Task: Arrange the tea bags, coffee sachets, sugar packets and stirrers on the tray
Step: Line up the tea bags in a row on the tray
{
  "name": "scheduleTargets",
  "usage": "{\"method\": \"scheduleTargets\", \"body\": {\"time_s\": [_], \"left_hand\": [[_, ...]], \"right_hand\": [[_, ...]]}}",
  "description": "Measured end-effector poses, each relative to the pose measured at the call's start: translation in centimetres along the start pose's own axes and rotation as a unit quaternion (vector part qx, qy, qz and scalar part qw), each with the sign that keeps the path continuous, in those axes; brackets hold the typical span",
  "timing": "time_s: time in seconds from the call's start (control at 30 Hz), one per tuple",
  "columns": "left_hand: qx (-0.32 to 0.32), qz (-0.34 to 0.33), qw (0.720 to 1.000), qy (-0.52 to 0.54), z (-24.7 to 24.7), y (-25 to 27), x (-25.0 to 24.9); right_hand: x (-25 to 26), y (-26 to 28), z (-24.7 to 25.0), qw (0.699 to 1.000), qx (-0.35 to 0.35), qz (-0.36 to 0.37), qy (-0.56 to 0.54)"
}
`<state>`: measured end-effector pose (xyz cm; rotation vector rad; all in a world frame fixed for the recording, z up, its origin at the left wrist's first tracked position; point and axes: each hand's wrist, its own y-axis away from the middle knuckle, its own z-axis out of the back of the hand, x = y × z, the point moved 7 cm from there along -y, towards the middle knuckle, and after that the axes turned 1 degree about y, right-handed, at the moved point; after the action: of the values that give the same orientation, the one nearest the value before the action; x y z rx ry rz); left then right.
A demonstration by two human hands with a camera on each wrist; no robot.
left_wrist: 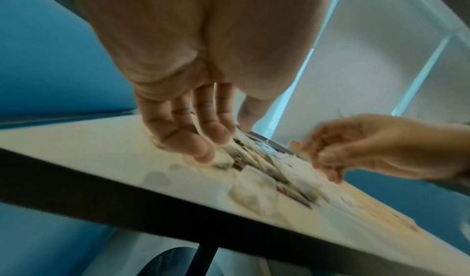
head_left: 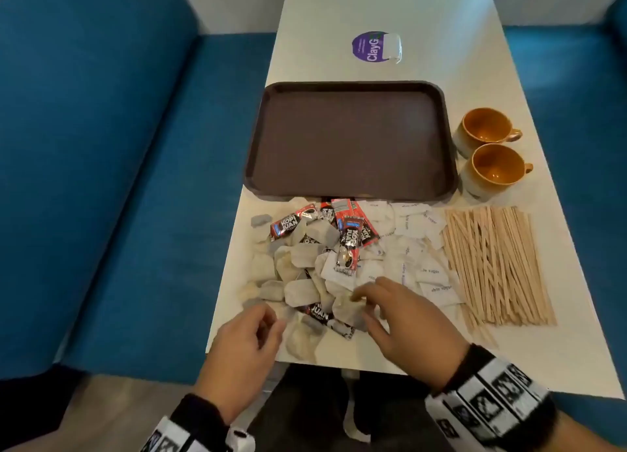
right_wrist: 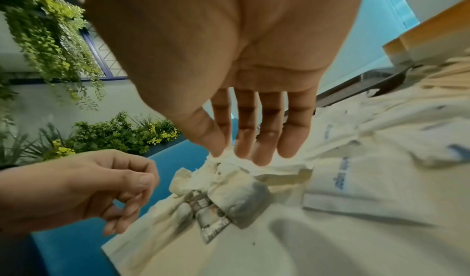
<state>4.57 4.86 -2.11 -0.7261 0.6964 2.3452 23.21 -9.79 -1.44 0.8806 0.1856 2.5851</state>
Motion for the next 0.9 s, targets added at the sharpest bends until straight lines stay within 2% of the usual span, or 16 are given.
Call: {"method": "scheduleTargets", "body": {"time_s": [0.1,0.2,0.37,0.57,0.77,0.9], "left_hand": [[0.000,-0.027,0.998,-0.054,-1.5,0.2,-0.5],[0.020,-0.038,0.996,-0.084,-3.2,0.5,-0.9],[0.009,-0.055,0.994,-0.096,-4.1,0.5,-0.8],[0.007,-0.037,0.998,-0.046,-3.8,0.0,-0.3],[-0.008,-0.083,0.996,-0.033,-3.5,0.2,-0.4],[-0.010,-0.070,0.995,0.075,-2.3,0.4,-0.6]], "right_hand": [[0.1,-1.5,-0.8,1.000,-0.025,-0.008,0.003],[0.5,-2.2,-2.2,1.000,-0.003,-0.007,0.015],[0.3,-2.3,-2.8,0.999,-0.008,-0.019,0.032],[0.5,-2.2,-2.3,0.998,-0.036,-0.032,0.034],[-0.1,-1.2,-0.9,0.995,-0.078,-0.050,-0.030],[-0.5,-0.2,1.0,0.987,-0.120,-0.056,-0.090]]}}
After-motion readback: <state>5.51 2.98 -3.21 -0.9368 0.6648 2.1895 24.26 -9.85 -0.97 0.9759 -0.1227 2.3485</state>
